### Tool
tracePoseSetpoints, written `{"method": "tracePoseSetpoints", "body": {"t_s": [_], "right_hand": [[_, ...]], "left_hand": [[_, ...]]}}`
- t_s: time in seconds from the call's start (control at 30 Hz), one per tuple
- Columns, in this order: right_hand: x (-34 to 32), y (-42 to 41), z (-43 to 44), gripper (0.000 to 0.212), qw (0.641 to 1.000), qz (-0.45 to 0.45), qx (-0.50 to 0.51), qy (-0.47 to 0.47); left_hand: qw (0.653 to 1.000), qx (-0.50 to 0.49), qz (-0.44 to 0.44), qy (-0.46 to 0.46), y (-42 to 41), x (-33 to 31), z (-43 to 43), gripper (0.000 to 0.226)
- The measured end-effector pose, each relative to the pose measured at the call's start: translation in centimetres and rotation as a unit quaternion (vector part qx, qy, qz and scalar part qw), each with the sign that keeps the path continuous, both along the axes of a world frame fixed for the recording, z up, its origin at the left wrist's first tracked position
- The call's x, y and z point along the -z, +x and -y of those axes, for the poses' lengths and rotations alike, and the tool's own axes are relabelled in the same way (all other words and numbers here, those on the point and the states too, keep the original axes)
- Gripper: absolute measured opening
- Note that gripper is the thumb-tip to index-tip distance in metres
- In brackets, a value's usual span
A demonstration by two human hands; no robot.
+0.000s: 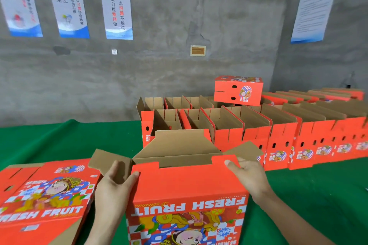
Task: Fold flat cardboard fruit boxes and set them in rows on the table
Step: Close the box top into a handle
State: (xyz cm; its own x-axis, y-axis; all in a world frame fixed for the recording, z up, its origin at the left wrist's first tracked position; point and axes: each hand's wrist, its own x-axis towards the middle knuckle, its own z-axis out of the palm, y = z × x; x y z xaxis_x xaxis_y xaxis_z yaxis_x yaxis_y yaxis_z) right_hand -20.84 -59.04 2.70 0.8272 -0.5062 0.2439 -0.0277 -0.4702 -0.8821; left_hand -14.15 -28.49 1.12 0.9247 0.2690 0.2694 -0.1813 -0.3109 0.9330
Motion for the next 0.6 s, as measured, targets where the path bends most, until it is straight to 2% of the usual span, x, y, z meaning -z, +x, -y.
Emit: {"method": "tracePoseSetpoints", "body": {"t_s": [0.1,0.13,0.2,0.23,0.27,0.3,0.37,0.43,0.47,0.53,0.6], "right_hand": [[-0.2,-0.4,-0.4,0.068,0.996,-0.017,0.010,-0.092],[0.0,-0.4,-0.5,0.064,0.993,-0.014,0.009,-0.115],[0.1,-0.8,-0.9,0.031,0.985,-0.016,0.016,-0.173],[0.0,-0.8,-0.8,0.028,0.978,-0.050,0.023,-0.203],[0.0,-0.9,-0.5,0.058,0.964,-0.086,0.027,-0.248],[-0.3,-0.8,-0.3,0.076,0.945,-0.112,0.024,-0.308],[-1.7,-0.4,-0.2,0.081,0.867,-0.099,-0.006,-0.489],[-3.3,0.6,-0.4,0.084,0.783,-0.108,-0.073,-0.609],[-4.0,1.1,-0.7,0.089,0.755,-0.132,-0.111,-0.632],[-5.1,2.3,-1.4,0.097,0.742,-0.198,-0.157,-0.621],[-5.9,3.0,-1.9,0.100,0.727,-0.249,-0.175,-0.616]], "left_hand": [[0.977,0.000,0.033,0.209,0.0,-1.3,-0.1,0.062],[0.966,0.005,0.032,0.257,0.1,-1.6,0.0,0.067],[0.943,0.001,0.018,0.332,0.3,-2.0,0.2,0.075],[0.933,-0.002,0.009,0.359,0.3,-2.1,0.2,0.078],[0.926,0.000,0.003,0.377,0.3,-2.2,0.2,0.081],[0.922,0.005,0.001,0.387,0.3,-2.4,0.3,0.082],[0.918,0.024,0.009,0.395,0.3,-2.7,0.4,0.081],[0.917,0.036,0.018,0.396,0.4,-2.9,0.6,0.084],[0.919,0.039,0.027,0.392,0.5,-2.9,0.5,0.089],[0.924,0.059,0.085,0.369,0.7,-2.8,0.2,0.107],[0.920,0.135,0.165,0.329,1.0,-2.7,-0.1,0.122]]}}
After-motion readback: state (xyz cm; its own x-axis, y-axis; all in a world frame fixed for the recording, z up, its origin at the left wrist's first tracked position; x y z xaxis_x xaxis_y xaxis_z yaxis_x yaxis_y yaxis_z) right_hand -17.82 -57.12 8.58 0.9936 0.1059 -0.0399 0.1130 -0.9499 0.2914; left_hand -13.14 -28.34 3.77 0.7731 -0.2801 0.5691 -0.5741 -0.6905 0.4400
